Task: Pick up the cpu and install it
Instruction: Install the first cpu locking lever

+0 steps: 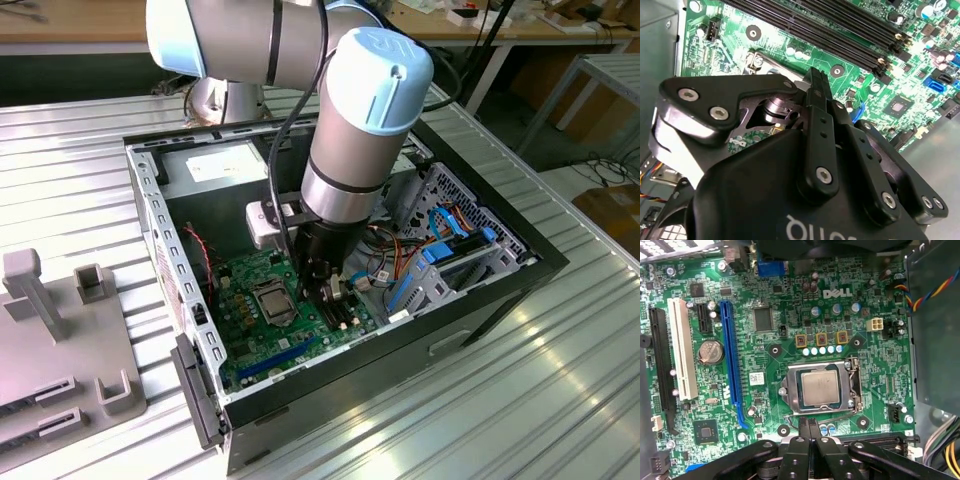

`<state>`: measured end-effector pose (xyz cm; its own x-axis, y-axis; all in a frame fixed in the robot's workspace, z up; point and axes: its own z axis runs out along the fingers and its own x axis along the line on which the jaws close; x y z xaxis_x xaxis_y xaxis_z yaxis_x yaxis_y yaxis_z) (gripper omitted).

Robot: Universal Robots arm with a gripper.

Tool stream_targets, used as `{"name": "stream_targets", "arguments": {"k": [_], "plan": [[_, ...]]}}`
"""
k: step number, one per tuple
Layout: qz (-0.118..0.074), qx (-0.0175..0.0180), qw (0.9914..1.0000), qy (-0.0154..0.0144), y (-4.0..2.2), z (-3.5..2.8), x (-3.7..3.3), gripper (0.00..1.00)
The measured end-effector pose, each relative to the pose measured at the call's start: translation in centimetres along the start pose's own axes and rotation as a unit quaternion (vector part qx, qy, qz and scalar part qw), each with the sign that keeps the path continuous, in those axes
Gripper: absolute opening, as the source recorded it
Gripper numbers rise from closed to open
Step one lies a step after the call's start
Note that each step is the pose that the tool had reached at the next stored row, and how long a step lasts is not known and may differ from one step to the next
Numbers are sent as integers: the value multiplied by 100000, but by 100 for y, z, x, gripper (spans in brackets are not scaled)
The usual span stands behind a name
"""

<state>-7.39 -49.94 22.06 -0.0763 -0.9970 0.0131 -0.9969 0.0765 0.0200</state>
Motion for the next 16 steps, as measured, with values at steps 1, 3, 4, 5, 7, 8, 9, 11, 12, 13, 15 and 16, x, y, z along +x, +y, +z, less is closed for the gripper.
{"name": "stream_targets", "arguments": {"k": [1, 3, 4, 5, 7, 8, 9, 11, 12, 13, 15, 16], "plan": [[-396, 7, 99999, 11, 1, 0, 4, 11], [-905, 14, 99996, 27, 3, 1, 21, 11], [-1070, 16, 99994, 38, 4, 0, 33, 11], [-1195, 16, 99993, 38, 6, 1, 43, 11], [-1517, 18, 99988, 57, 6, 3, 48, 11], [-1608, 23, 99987, 55, 6, 6, 48, 11], [-1754, 27, 99985, 36, 6, 9, 48, 11], [-2072, 24, 99979, -31, 5, 17, 48, 11], [-2350, 22, 99972, -116, 5, 25, 48, 11], [-2582, 16, 99966, -209, 5, 30, 48, 11], [-2849, 18, 99959, -379, 5, 33, 47, 11], [-2946, 19, 99956, -419, 5, 35, 47, 11]]}}
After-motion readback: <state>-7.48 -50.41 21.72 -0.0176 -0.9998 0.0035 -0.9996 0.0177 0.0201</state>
